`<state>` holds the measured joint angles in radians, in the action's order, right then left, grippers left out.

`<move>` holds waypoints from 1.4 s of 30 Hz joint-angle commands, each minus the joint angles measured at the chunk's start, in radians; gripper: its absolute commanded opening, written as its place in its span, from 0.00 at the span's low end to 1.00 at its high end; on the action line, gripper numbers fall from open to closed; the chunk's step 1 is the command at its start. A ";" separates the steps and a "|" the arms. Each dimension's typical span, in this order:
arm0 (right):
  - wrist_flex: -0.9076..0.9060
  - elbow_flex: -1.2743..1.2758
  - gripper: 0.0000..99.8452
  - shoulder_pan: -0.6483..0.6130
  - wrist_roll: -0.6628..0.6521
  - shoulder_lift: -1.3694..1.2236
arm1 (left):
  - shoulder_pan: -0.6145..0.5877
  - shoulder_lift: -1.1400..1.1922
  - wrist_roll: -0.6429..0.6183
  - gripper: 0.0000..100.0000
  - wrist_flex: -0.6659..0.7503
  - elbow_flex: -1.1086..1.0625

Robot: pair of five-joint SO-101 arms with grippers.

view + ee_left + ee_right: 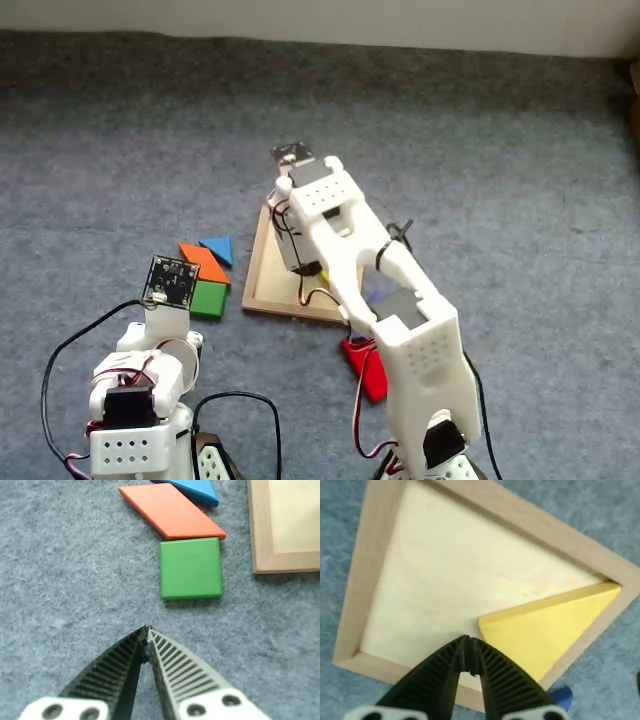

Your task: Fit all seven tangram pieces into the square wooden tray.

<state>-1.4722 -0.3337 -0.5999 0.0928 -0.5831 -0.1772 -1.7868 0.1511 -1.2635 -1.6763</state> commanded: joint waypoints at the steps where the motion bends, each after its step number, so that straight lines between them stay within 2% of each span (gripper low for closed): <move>1: -0.071 -0.125 0.00 -0.002 -0.005 0.024 | -0.002 -0.021 0.008 0.01 -0.008 -0.019; 8: -0.033 -0.173 0.00 -0.094 -0.005 0.016 | -0.002 -0.021 0.008 0.01 -0.008 -0.019; 19: 0.153 -0.130 0.00 -0.088 -0.008 -0.082 | -0.002 -0.021 0.008 0.01 -0.008 -0.019; 31: 0.143 -0.124 0.00 -0.217 -0.009 -0.116 | -0.002 -0.021 0.008 0.01 -0.008 -0.019; 35: 0.133 -0.124 0.00 -0.223 -0.009 -0.114 | -0.002 -0.021 0.008 0.01 -0.008 -0.019; 42: -0.004 -0.202 0.00 -0.202 -0.011 -0.079 | -0.002 -0.021 0.008 0.01 -0.008 -0.019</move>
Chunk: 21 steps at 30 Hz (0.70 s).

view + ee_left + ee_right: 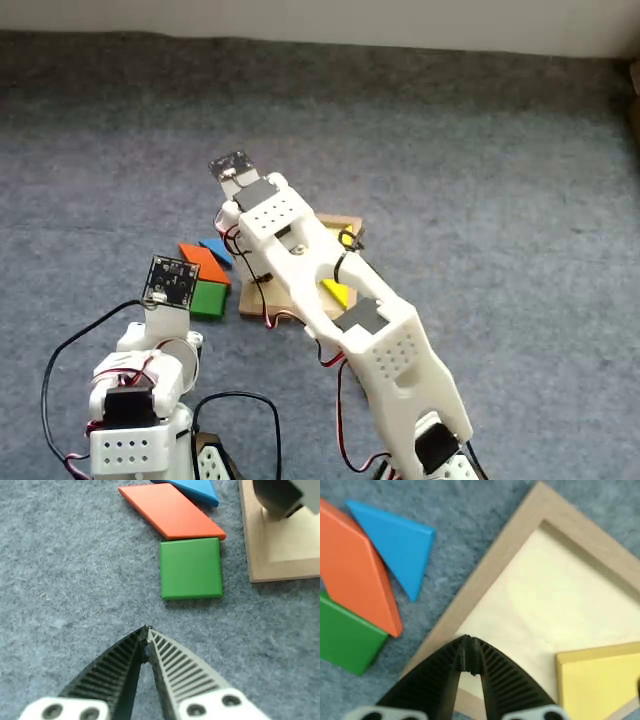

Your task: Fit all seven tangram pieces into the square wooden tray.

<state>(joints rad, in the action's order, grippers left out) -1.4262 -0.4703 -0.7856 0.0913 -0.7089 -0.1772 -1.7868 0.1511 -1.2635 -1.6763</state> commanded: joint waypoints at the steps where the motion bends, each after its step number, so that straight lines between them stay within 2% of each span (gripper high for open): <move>1: -0.067 -0.085 0.00 -0.004 -0.009 0.065 | -0.002 -0.021 0.008 0.01 -0.008 -0.019; 8: -0.211 -0.110 0.00 0.064 -0.066 0.257 | -0.002 -0.021 0.008 0.01 -0.008 -0.019; 14: -0.335 -0.093 0.00 0.131 -0.064 0.414 | -0.002 -0.021 0.008 0.01 -0.008 -0.019; 21: -0.254 0.248 0.00 0.150 -0.068 0.685 | -0.002 -0.021 0.008 0.01 -0.008 -0.019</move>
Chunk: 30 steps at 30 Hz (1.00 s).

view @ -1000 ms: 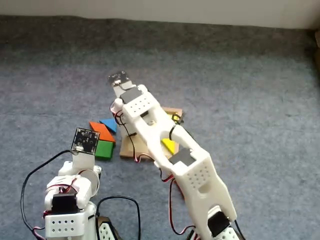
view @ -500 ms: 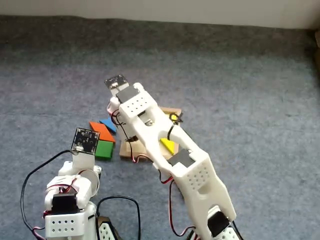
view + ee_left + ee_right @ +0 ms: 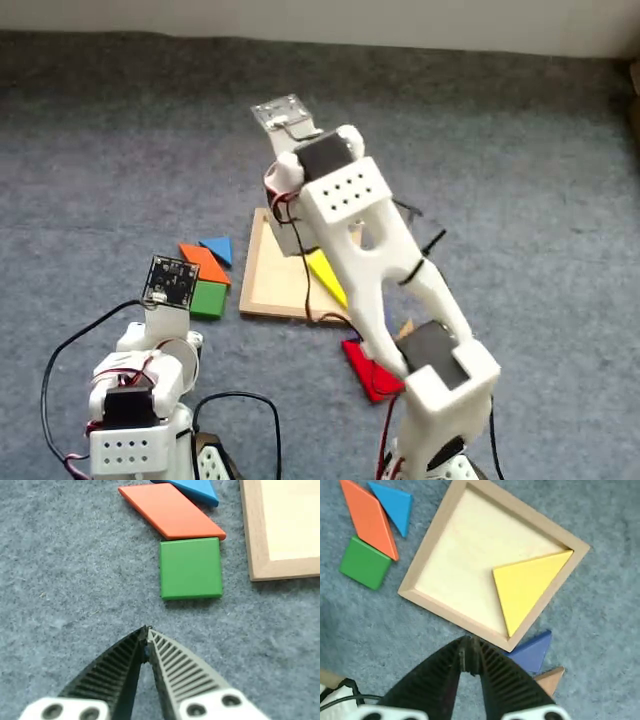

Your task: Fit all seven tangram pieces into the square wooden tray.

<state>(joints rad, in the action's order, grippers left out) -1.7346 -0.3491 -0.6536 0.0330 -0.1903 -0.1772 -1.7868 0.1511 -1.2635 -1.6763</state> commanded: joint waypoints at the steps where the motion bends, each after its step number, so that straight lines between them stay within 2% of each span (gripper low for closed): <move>1: 0.081 0.196 0.00 0.019 -0.009 0.217 | -0.002 -0.021 0.008 0.01 -0.008 -0.019; 11: 0.268 0.905 0.01 0.019 -0.017 0.702 | -0.002 -0.021 0.008 0.01 -0.008 -0.019; 13: 0.277 1.010 0.01 0.019 -0.112 0.762 | -0.002 -0.021 0.008 0.01 -0.008 -0.019; 17: 0.274 1.148 0.01 0.054 -0.431 0.849 | -0.002 -0.021 0.008 0.01 -0.008 -0.019; 20: 0.283 1.202 0.01 0.127 -0.531 0.848 | -0.002 -0.021 0.008 0.01 -0.008 -0.019; 23: 0.305 1.219 0.10 0.179 -0.563 0.797 | -0.002 -0.021 0.008 0.01 -0.008 -0.019; 30: 0.306 1.225 0.36 0.179 -0.678 0.673 | -0.002 -0.021 0.008 0.01 -0.008 -0.019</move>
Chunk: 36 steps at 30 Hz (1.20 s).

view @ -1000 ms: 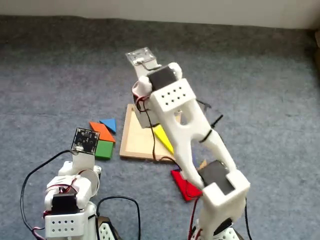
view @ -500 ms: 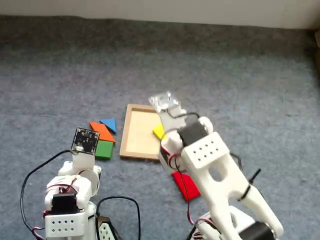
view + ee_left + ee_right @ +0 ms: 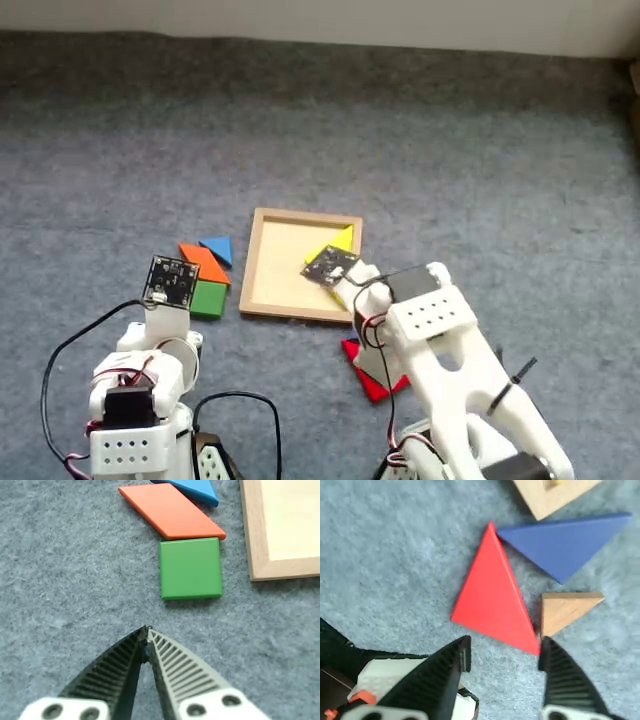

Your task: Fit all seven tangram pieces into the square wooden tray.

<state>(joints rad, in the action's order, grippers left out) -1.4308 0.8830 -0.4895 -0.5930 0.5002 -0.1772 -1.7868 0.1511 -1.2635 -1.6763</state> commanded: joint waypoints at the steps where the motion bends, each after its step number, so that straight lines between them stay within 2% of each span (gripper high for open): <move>1: 0.004 -0.001 0.38 0.012 -0.074 -0.021 | -0.002 -0.021 0.008 0.01 -0.008 -0.019; 8: 0.016 0.084 0.38 -0.104 -0.098 -0.019 | -0.002 -0.021 0.008 0.01 -0.008 -0.019; 12: 0.124 0.156 0.38 -0.163 -0.098 -0.021 | -0.002 -0.021 0.008 0.01 -0.008 -0.019; 22: 0.410 0.358 0.38 -0.182 -0.098 -0.030 | -0.002 -0.021 0.008 0.01 -0.008 -0.019; 28: 0.429 0.380 0.38 -0.179 -0.097 -0.030 | -0.002 -0.021 0.008 0.01 -0.008 -0.019; 34: 0.444 0.381 0.24 -0.173 -0.097 -0.030 | -0.002 -0.021 0.008 0.01 -0.008 -0.019; 36: 0.447 0.380 0.21 -0.131 -0.097 -0.021 | -0.002 -0.021 0.008 0.01 -0.008 -0.019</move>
<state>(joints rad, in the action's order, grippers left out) -1.0058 1.2206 -0.6444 -0.6805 0.4956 -0.1772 -1.7868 0.1511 -1.2635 -1.6763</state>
